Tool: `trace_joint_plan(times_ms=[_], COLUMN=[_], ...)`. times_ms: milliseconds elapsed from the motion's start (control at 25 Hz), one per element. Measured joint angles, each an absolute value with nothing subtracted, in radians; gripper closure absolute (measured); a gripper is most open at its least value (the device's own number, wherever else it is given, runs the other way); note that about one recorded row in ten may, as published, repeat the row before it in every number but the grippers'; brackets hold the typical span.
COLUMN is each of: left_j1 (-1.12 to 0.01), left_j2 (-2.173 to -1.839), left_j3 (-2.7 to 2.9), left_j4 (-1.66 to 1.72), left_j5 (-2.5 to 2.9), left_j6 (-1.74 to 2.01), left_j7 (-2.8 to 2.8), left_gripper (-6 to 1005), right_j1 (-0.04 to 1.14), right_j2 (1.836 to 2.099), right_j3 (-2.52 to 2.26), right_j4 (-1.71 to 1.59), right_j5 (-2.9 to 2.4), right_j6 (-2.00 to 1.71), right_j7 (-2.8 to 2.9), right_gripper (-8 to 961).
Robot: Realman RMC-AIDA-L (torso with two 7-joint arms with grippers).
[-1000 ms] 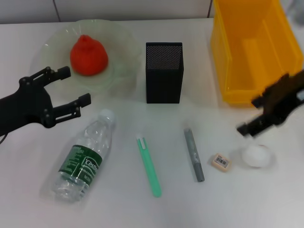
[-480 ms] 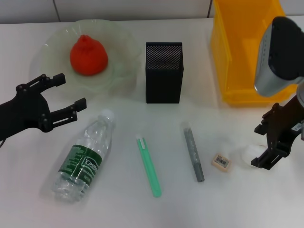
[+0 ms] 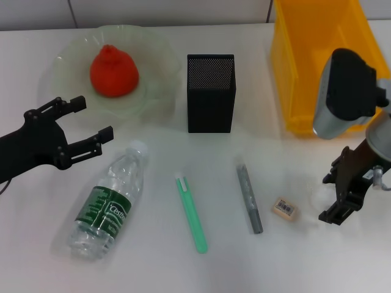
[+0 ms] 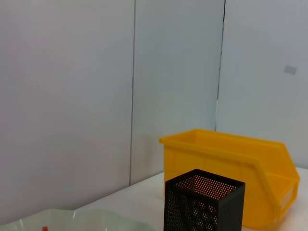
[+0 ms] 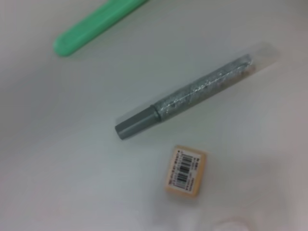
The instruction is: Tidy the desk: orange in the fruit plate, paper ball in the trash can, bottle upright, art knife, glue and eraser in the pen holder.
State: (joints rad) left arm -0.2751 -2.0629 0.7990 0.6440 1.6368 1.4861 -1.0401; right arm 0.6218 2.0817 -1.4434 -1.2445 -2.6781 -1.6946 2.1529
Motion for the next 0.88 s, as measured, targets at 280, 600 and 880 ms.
trace_joint_plan(times_ms=[280, 600, 880], left_j1=[-0.278, -0.278, -0.277], left_j2=[-2.063, -2.060, -2.059], left_j3=[0.799, 0.798, 0.798], left_j4=[0.638, 0.638, 0.643], left_j5=[1.634, 1.630, 1.634], left_j6=[1.485, 1.491, 1.507], left_j7=[-1.039, -1.039, -1.048], left_gripper=[148, 149, 149], right_j1=[0.640, 0.621, 0.621], right_j2=[2.081, 2.082, 2.080], right_j3=[-1.432, -1.191, -1.036], right_j4=[-1.223, -1.599, -1.572], right_j5=[-2.677, -2.679, -2.696], right_j6=[-1.696, -1.805, -1.541], right_j7=[2.158, 2.319, 2.366], right_gripper=[274, 502, 501])
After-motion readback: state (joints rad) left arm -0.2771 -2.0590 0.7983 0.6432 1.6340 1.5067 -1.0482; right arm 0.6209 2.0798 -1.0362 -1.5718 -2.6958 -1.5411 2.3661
